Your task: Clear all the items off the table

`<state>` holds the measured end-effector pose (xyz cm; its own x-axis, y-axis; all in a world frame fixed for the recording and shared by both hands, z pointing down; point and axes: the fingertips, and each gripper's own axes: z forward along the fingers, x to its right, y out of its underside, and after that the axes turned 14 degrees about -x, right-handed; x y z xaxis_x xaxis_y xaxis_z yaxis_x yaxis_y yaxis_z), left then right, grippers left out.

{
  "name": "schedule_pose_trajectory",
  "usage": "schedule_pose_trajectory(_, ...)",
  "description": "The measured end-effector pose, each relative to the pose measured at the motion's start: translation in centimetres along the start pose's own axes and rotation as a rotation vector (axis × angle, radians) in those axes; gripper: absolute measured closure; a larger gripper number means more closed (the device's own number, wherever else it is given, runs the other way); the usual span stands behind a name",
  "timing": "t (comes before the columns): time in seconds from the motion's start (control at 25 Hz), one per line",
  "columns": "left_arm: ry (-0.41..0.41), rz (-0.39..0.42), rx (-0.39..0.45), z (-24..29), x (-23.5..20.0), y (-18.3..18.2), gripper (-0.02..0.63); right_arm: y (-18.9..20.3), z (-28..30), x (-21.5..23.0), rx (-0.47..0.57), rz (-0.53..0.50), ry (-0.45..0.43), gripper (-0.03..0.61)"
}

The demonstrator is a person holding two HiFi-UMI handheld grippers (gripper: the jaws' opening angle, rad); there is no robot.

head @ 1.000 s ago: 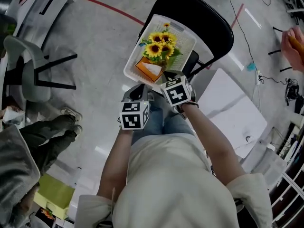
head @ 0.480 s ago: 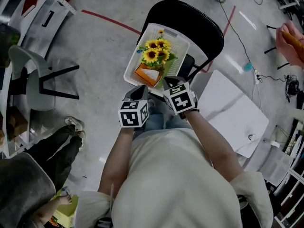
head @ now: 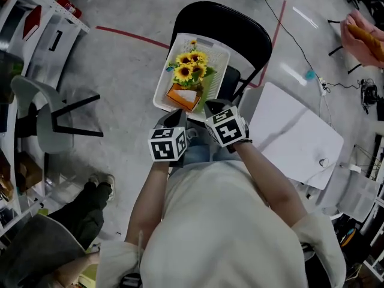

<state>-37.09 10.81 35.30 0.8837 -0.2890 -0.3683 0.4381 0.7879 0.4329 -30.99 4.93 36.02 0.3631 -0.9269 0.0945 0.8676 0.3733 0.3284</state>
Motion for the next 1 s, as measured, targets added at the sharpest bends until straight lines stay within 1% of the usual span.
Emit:
schedule_pose_trajectory(0.12,0.004,0.041,-0.006,0.2,0.6,-0.3,0.604,0.3,-0.7,0.1,0.027,0.02,0.006,0.58)
schedule_pose_trajectory(0.32,0.024,0.116,-0.023,0.7,2.2,-0.9,0.604,1.2,-1.8,1.1,0.065,0.119,0.01,0.58)
schedule_pose_trajectory(0.52,0.056,0.195,-0.044,1.5,4.9,-1.5,0.604,3.0,-2.9,2.8,0.079,0.175,0.036,0.58)
schedule_pose_trajectory(0.72,0.087,0.286,-0.075,2.6,8.7,-1.4,0.604,6.2,-4.4,5.1,0.088,0.237,0.083,0.58)
schedule_pose_trajectory(0.84,0.102,0.337,-0.086,3.2,11.5,-0.8,0.604,8.5,-5.8,6.5,0.105,0.282,0.097,0.58)
schedule_pose_trajectory(1.0,0.121,0.372,-0.096,4.1,15.5,0.1,0.604,11.9,-7.5,8.5,0.122,0.334,0.105,0.58)
